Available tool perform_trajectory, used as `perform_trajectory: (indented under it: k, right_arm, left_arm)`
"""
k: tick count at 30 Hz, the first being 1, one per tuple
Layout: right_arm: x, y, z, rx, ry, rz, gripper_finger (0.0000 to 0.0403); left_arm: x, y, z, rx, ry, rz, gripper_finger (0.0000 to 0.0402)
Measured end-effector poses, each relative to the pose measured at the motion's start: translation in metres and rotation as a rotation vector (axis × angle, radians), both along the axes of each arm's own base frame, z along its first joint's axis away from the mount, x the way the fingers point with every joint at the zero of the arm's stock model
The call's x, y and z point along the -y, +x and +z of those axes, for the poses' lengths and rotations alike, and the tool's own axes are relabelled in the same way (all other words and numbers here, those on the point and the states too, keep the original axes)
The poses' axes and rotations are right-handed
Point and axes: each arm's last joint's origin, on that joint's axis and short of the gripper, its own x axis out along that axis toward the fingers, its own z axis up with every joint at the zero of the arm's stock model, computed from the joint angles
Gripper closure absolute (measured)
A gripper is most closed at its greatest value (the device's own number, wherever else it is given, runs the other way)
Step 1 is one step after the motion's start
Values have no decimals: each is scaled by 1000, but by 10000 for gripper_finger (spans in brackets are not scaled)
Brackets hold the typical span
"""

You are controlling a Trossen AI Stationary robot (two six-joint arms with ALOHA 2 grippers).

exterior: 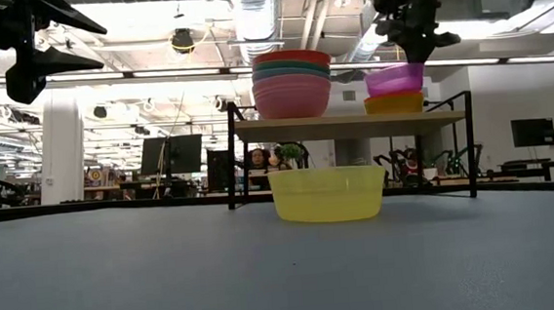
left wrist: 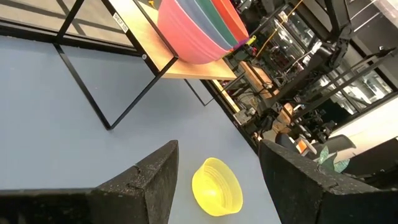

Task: Place and stack bowls onto a shelf
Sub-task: Stack the small violet bowl on the small orange bowl on the shelf, then stack the small yellow bowl on the small violet bowl on the shelf

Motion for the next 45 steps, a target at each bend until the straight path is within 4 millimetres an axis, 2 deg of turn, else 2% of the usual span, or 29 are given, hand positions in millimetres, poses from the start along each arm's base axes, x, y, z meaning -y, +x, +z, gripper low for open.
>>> perform_trajectory:
  k: [12,16,21,30,34,39,42,45]
  right_arm:
    - [5,4,-16,35,1,10,386]
    - [7,6,-15,53,-29,9,386]
    - [8,4,-15,53,-26,-5,356]
    - [8,4,-15,48,-26,2,345]
    - [7,3,-11,55,-40,17,327]
    - [-14,5,16,221,-85,61,298]
    - [-42,18,29,304,-86,154,287]
    - [-77,39,36,331,-79,265,281]
  left_arm:
    - [0,0,0,0,0,0,193]
    - [0,0,0,0,-1,0,193]
    - [0,0,0,0,-1,-1,193]
    - [0,0,0,0,-3,-4,193]
    - [0,0,0,1,-3,-4,193]
    - [0,0,0,1,-3,-4,193]
    - [0,0,0,1,-4,-4,193]
    - [0,0,0,1,-3,-4,193]
